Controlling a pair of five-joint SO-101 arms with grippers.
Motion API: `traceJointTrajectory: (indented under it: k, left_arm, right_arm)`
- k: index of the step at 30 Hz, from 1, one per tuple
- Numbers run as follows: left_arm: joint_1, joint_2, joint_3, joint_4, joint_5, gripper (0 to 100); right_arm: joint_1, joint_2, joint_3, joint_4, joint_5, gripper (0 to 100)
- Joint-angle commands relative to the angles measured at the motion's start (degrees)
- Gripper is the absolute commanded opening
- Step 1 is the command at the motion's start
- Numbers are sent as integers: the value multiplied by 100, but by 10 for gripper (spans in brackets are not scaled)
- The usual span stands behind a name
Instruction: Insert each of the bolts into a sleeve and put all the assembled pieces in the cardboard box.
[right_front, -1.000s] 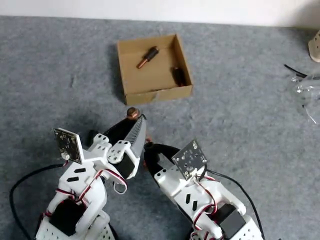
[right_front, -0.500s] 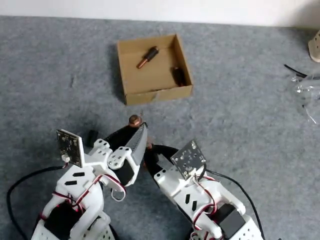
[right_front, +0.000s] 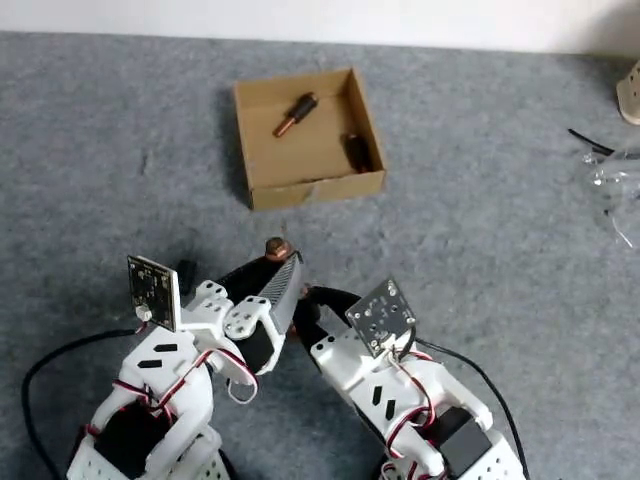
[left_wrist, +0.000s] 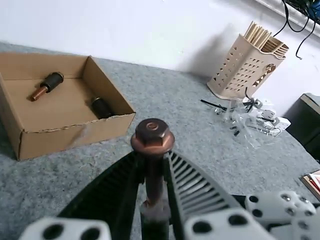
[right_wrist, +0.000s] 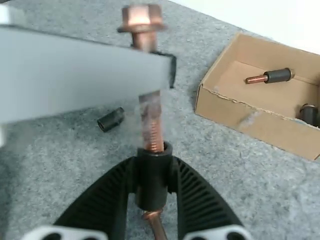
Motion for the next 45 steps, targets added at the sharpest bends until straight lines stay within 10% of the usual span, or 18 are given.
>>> traceJointTrajectory:
  k: [1,22,32,45]
  left_arm:
    - [110,-57,-31,9,26,5]
    - [101,-92,505,0,-308,9]
    - [145,-75,690,88,-193,367]
    - [-857,-101,242,79,431,329]
  right_arm:
    - [75,-66,-136,-233,316,5]
    - [-233,-66,-84,-224,695,5]
    - [-48,-66,-84,-233,695,5]
    - [-48,-66,66,-242,695,5]
